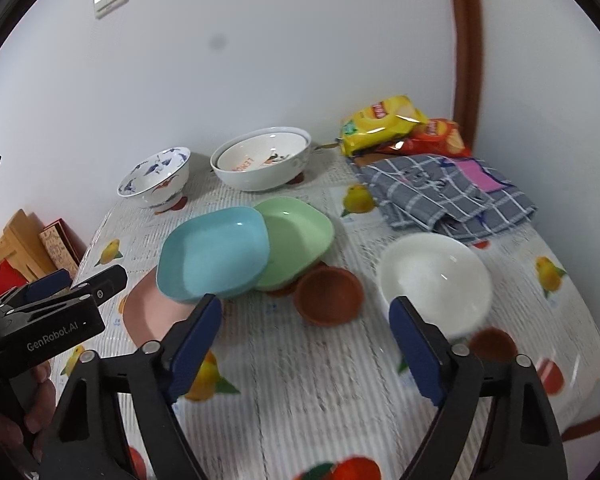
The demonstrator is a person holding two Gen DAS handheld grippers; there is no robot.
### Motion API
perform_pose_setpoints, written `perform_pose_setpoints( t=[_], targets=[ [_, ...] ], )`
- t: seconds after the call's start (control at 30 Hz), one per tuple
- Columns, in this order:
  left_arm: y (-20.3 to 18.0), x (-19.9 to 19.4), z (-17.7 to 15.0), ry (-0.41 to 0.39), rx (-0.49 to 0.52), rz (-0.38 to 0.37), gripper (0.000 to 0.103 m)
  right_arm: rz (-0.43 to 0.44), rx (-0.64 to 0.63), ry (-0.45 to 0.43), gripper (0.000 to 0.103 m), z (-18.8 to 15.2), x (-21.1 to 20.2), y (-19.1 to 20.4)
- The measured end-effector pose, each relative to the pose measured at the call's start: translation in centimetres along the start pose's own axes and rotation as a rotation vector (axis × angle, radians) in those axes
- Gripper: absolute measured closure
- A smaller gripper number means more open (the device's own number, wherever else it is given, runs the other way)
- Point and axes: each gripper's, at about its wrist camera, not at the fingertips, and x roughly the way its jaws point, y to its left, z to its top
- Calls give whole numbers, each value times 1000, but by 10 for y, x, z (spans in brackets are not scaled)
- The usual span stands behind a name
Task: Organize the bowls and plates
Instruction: 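Move the right tool toward the light-blue plate rim and close on it, then lift the light-blue plate with the right tool and carry it toward the pink plate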
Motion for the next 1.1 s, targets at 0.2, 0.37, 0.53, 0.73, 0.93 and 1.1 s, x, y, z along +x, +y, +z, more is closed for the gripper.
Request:
perform_pose_setpoints(
  t=[0.2,0.37,0.53,0.73,0.93,1.1],
  targets=[
    [12,31,14,27,-23,16,19,36,-24,19,24,15,35,14],
    [18,58,25,46,-41,22,28,50,-17,38,33,23,66,21],
    [15,87,33,81,-42,-4,37,61,-10,78,37,25,99,22],
    [6,115,38,109,-38,-32,47,67,0,123,45,25,131,17],
    [-1,141,37,153,-43,-48,70,71,-48,154,56,22,151,26],
    [-1,147,35,161,-57,-78,90,93,-47,168,73,18,159,27]
  ],
)
